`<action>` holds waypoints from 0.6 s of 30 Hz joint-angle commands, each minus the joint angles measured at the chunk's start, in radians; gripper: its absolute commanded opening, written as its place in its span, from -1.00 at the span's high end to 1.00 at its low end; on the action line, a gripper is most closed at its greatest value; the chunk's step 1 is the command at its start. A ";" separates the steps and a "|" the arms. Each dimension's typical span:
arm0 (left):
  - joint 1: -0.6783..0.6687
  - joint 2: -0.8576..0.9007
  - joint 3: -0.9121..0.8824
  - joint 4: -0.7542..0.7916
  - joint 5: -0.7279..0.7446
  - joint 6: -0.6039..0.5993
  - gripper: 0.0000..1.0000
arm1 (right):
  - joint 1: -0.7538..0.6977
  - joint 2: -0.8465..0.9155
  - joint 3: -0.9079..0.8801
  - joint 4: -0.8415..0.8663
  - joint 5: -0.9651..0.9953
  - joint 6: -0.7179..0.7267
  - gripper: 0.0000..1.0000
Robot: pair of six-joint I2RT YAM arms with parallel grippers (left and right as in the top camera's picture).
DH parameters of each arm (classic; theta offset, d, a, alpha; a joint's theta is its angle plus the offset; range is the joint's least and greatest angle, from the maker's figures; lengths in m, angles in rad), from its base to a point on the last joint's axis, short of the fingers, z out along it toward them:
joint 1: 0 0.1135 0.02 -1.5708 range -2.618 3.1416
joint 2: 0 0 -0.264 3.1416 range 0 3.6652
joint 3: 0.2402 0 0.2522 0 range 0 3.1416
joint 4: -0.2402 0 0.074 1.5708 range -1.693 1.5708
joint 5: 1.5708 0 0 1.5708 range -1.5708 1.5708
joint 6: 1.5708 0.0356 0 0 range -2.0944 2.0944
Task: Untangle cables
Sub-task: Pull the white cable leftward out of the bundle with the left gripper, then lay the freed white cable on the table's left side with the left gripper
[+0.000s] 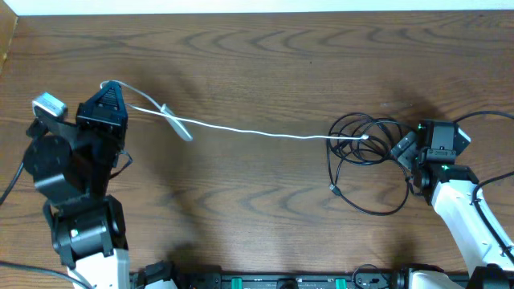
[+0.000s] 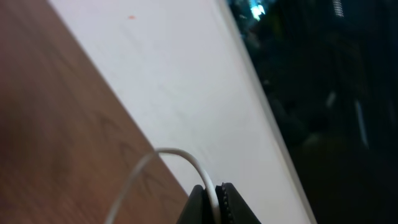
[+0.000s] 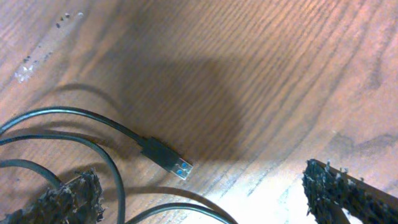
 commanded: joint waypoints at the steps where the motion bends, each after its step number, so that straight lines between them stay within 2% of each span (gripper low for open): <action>1: 0.062 0.056 0.018 -0.002 -0.072 0.017 0.85 | -0.014 -0.004 0.002 -0.035 0.069 0.049 -0.98; 5: 0.144 0.105 0.018 -0.059 -0.120 -0.053 0.85 | -0.043 -0.004 0.002 -0.086 0.101 0.130 -0.99; 9: 0.184 0.144 0.018 -0.157 -0.021 -0.129 0.85 | -0.055 -0.004 0.002 -0.075 0.089 0.130 -0.99; 14: 0.159 0.241 0.018 -0.146 0.329 -0.064 0.85 | -0.053 -0.004 0.002 -0.058 0.032 0.127 -0.99; 18: 0.093 0.317 0.018 -0.134 0.427 0.126 0.85 | -0.053 -0.004 0.002 -0.059 0.026 0.127 -0.99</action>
